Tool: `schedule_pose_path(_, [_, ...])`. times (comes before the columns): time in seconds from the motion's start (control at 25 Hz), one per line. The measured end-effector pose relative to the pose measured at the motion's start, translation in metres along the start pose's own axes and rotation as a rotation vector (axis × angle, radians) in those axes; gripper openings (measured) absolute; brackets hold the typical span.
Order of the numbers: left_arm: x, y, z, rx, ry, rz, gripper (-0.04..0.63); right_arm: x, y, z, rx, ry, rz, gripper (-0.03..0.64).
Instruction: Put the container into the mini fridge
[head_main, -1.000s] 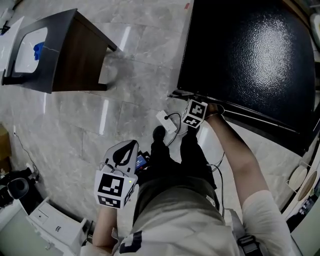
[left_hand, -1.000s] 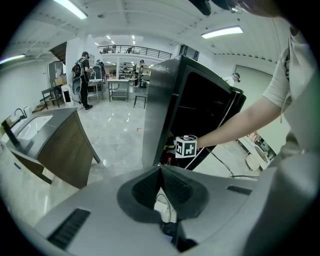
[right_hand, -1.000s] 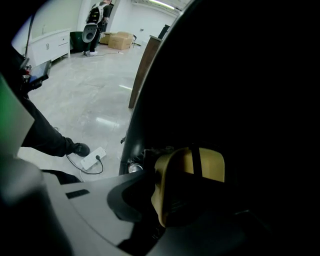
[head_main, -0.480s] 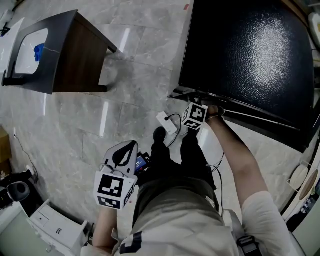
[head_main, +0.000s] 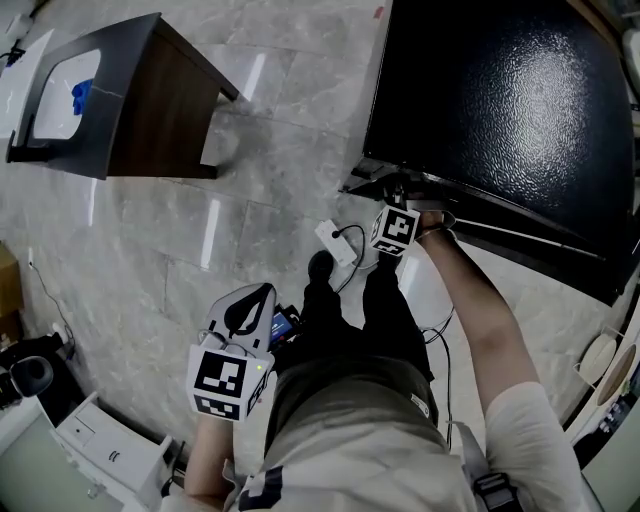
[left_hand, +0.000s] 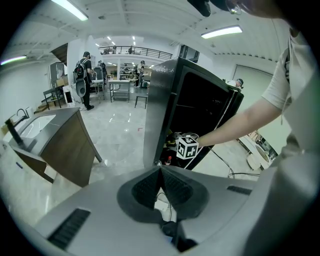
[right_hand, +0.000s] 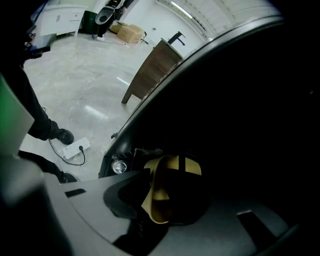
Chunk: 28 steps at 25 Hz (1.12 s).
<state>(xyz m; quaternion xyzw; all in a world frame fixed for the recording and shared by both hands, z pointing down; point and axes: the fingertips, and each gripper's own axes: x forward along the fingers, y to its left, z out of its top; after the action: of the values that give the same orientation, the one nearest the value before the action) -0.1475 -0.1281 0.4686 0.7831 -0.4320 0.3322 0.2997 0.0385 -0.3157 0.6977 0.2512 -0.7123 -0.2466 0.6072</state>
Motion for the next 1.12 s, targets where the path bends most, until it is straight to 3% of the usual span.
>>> schedule_pose_path(0.28, [-0.011,0.000,0.003,0.011,-0.050,0.007,0.057,-0.028,-0.013,0.017,0.098,-0.058,-0.004,0.110])
schedule_pose_path(0.56, [-0.033,0.008,0.033,0.066,-0.156,-0.023,0.057,-0.108,-0.035,0.052,0.319,-0.147,0.019,0.110])
schedule_pose_path(0.76, [-0.049,0.007,0.048,0.124,-0.209,-0.071,0.057,-0.169,-0.031,0.060,0.662,-0.157,0.080,0.110])
schedule_pose_path(0.92, [-0.057,-0.006,0.064,0.211,-0.257,-0.130,0.057,-0.212,-0.006,0.070,1.215,-0.195,0.327,0.110])
schedule_pose_path(0.96, [-0.060,-0.008,0.067,0.234,-0.270,-0.140,0.057,-0.225,-0.002,0.078,1.312,-0.224,0.371,0.110])
schedule_pose_path(1.04, [-0.069,-0.011,0.071,0.257,-0.293,-0.161,0.057,-0.250,0.001,0.095,1.394,-0.283,0.410,0.110])
schedule_pose_path(1.12, [-0.079,-0.013,0.071,0.265,-0.313,-0.184,0.057,-0.271,0.000,0.108,1.413,-0.326,0.429,0.110])
